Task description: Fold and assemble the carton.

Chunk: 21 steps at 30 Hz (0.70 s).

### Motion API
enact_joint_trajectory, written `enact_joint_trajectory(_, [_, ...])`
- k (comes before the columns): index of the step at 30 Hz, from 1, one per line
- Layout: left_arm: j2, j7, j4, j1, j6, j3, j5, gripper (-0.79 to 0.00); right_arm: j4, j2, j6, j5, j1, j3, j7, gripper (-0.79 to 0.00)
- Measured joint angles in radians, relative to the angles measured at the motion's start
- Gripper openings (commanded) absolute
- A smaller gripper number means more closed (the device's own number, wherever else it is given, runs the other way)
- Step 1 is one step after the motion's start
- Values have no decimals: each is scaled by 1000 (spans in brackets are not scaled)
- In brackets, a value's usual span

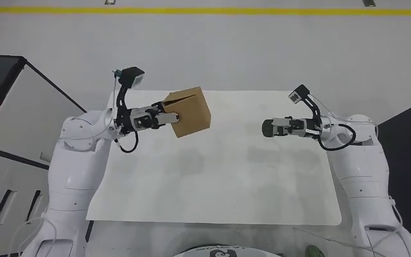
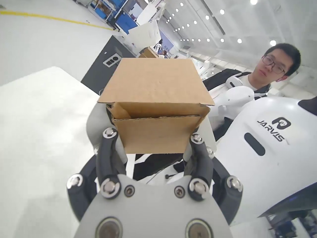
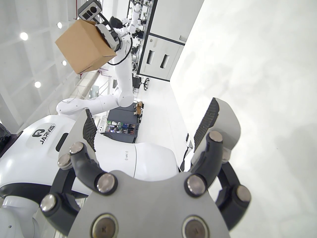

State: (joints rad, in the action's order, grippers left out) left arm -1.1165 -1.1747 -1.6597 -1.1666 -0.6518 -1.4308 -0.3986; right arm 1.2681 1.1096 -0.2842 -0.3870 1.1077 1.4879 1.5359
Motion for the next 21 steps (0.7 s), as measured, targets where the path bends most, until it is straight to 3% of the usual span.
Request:
enact_joint_trajectory(3, [6, 76, -5, -9, -71, 18, 31, -785, 0, 0, 0, 0, 0, 0, 0, 0])
enact_joint_trajectory(13, [7, 88, -15, -10, -82, 17, 47, -785, 0, 0, 0, 0, 0, 0, 0, 0])
enact_joint_trajectory(17, [15, 214, -62, -23, -210, 22, 156, -785, 0, 0, 0, 0, 0, 0, 0, 0])
enact_joint_trajectory(21, [38, 393, -92, -13, -362, 25, 380, -785, 0, 0, 0, 0, 0, 0, 0, 0])
